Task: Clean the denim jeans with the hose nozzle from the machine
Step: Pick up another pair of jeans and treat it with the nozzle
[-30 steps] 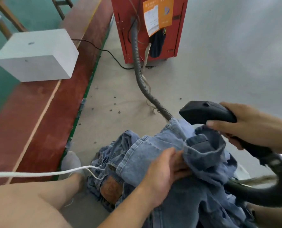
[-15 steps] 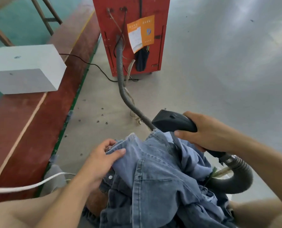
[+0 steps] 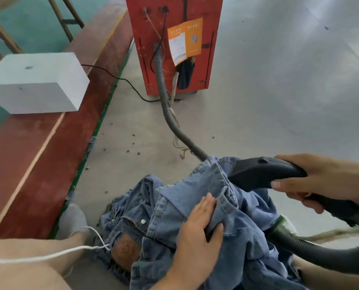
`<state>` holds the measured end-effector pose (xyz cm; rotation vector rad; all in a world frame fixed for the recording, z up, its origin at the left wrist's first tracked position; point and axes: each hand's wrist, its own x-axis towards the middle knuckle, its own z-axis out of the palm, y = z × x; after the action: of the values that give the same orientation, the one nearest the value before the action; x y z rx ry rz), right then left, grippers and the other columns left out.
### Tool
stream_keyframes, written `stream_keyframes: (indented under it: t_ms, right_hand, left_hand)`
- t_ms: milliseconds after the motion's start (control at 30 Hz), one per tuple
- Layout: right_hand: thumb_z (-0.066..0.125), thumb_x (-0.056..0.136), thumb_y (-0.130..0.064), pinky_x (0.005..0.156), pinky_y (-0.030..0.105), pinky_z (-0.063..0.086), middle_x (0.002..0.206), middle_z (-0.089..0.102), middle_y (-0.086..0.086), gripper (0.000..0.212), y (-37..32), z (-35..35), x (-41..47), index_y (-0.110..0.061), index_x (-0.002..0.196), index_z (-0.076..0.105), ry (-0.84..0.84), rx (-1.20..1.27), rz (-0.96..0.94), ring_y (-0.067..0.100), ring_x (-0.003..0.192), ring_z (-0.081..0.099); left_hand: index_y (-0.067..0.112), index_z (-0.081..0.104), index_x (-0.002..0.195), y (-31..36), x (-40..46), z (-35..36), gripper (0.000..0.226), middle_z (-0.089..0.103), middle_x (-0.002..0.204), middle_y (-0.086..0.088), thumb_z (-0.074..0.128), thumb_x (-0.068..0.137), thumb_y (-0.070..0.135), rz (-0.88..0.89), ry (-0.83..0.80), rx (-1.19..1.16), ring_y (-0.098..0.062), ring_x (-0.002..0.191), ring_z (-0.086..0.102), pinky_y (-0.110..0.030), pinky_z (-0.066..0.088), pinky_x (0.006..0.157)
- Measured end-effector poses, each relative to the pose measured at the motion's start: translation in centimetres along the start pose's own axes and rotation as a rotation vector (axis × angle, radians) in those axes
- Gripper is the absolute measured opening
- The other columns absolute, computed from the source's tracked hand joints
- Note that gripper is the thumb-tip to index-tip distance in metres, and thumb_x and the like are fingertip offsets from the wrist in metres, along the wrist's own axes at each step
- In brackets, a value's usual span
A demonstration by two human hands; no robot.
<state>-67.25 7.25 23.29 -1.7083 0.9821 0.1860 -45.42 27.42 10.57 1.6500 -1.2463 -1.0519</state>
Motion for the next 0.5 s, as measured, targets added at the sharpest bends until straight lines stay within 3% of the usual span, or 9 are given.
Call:
stream_keyframes:
  t_ms: [133, 233, 300, 367, 433, 500]
  right_hand:
    - [0.081, 0.09, -0.05, 0.054, 0.036, 0.055, 0.071, 0.063, 0.007, 0.051, 1.1, -0.6, -0.3, -0.018, 0.125, 0.062, -0.208, -0.011, 0.095, 0.027, 0.053, 0.06]
    - [0.078, 0.094, -0.044, 0.053, 0.032, 0.052, 0.071, 0.063, 0.007, 0.04, 0.5, 1.4, 0.5, -0.016, 0.118, 0.063, -0.292, -0.025, 0.098, 0.026, 0.053, 0.06]
    - [0.077, 0.094, -0.039, 0.052, 0.031, 0.053, 0.073, 0.065, 0.007, 0.02, 0.0, 2.7, 1.6, -0.026, 0.107, 0.069, -0.205, 0.006, 0.116, 0.024, 0.055, 0.059]
    - [0.076, 0.095, -0.033, 0.05, 0.031, 0.052, 0.069, 0.064, 0.005, 0.008, 0.1, 2.9, 2.6, -0.03, 0.099, 0.07, 0.004, 0.084, 0.169, 0.023, 0.053, 0.058]
    - [0.077, 0.093, -0.031, 0.049, 0.033, 0.052, 0.063, 0.06, 0.004, 0.011, 0.7, 2.0, 2.7, -0.028, 0.101, 0.07, 0.164, 0.129, 0.216, 0.024, 0.051, 0.055]
    - [0.082, 0.085, -0.04, 0.05, 0.036, 0.052, 0.062, 0.056, 0.005, 0.027, 1.1, 0.8, 1.7, -0.028, 0.107, 0.07, 0.161, 0.151, 0.227, 0.027, 0.05, 0.053]
  left_hand:
    - [0.03, 0.02, 0.154, -0.4, -0.6, 1.3, 0.071, 0.022, 0.161, 0.026, 0.062, 0.101, 0.011, 0.034, 0.118, 0.147, 0.01, 0.151, 0.016, -0.023, 0.019, 0.126]
    - [0.025, 0.022, 0.155, -0.7, -0.7, 1.7, 0.069, 0.02, 0.162, 0.023, 0.061, 0.1, 0.007, 0.106, 0.128, 0.206, 0.002, 0.154, 0.016, -0.024, 0.017, 0.127]
    - [0.019, 0.037, 0.154, -0.9, -1.0, 1.8, 0.065, 0.026, 0.163, 0.016, 0.063, 0.097, 0.002, 0.185, 0.133, 0.264, -0.008, 0.155, 0.022, -0.03, 0.022, 0.127]
    - [0.015, 0.058, 0.145, -1.0, -1.3, 1.9, 0.061, 0.04, 0.161, 0.002, 0.071, 0.088, -0.003, 0.274, 0.135, 0.356, -0.022, 0.148, 0.04, -0.041, 0.036, 0.121]
    - [0.015, 0.066, 0.137, -0.9, -1.5, 2.1, 0.061, 0.051, 0.154, -0.006, 0.08, 0.08, -0.002, 0.309, 0.133, 0.428, -0.029, 0.135, 0.054, -0.047, 0.048, 0.109]
    - [0.017, 0.069, 0.135, -1.0, -1.5, 2.2, 0.064, 0.056, 0.15, -0.008, 0.085, 0.075, 0.002, 0.305, 0.155, 0.491, -0.03, 0.125, 0.06, -0.047, 0.052, 0.102]
